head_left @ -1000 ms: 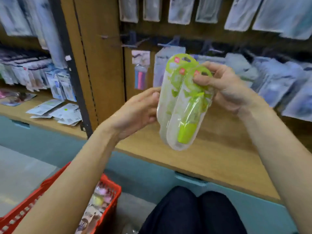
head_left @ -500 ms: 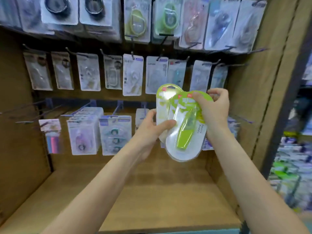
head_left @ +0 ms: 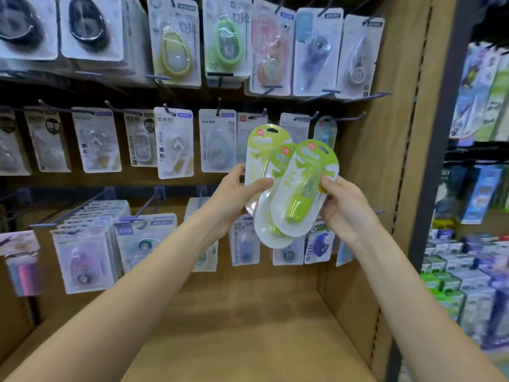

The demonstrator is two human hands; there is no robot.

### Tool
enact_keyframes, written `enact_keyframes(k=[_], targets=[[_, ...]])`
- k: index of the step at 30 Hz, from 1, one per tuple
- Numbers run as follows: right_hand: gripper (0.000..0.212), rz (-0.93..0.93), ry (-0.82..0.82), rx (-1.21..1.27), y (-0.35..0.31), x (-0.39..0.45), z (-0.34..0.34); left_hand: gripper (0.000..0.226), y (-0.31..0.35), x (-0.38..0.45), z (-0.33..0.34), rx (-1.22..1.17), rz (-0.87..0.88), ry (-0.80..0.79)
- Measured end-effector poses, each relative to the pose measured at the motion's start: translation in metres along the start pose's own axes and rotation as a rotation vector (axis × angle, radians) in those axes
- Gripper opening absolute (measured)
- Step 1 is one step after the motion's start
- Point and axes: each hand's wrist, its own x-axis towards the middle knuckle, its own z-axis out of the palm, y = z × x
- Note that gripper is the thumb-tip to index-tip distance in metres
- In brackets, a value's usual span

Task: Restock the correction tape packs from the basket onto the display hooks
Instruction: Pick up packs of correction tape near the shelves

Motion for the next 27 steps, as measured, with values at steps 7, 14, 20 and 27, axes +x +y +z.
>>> enact_keyframes(k=[7, 14, 20, 27], targets=[[0.033, -0.239, 0.360, -0.290, -0.048, 0.046, -0.053, 0.033, -0.013, 0.030, 0.003, 0.157, 0.110, 0.162], [0.041, -0.431, 0.375, -0.424, -0.071, 0.093, -0.059, 0.036, -0.016, 0.047, 0.010, 0.166, 0.141, 0.106], [0.041, -0.453, 0.414, -0.482, -0.071, 0.113, -0.063, 0.038, -0.025, 0.057, 0.015, 0.045, 0.053, 0.144], [0.030, -0.393, 0.388, -0.575, -0.068, 0.111, -0.081, 0.043, -0.034, 0.061, 0.019, 0.025, 0.027, 0.120]])
